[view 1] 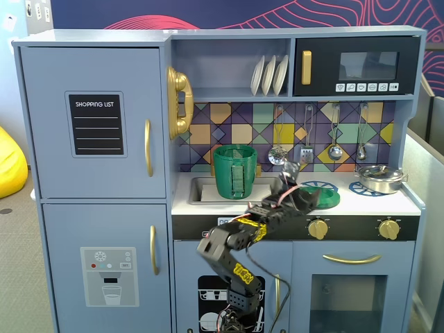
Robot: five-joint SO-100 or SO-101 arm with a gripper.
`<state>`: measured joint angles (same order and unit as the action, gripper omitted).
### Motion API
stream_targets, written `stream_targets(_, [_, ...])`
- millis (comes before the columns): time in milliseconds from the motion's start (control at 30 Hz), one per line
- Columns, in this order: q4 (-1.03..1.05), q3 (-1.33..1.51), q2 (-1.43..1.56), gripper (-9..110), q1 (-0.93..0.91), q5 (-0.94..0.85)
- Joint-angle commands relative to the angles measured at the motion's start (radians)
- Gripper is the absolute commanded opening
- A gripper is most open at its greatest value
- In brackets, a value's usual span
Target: Take off the lid from the green recipient and place it on the counter
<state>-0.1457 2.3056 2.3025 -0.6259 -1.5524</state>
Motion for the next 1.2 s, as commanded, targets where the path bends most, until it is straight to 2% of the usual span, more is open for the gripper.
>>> stream_targets(0, [0.322, -0.14, 0.201, 36, 0.054, -0.018])
stream_targets(133, [0.746, -0.222, 0.354, 34, 0.152, 0.012])
stream_targets(367, [1.342, -0.23, 0.54, 23, 0.304, -0.037])
stream_targets(433, [1.499, -0.221, 0.56, 21, 0.336, -0.064])
stream_targets(533, [1.638, -0.172, 0.571, 16, 0.39, -0.009])
stream_targets(700, [1.695, 0.04, 0.641, 14, 0.462, 0.098])
stream_targets(800, [1.68, 0.224, 0.742, 13, 0.506, 0.104])
stream_targets(1000, [1.551, 0.505, 0.873, 8, 0.545, -0.052])
stream_targets(1167, [1.365, 0.627, 0.874, 6, 0.578, -0.018])
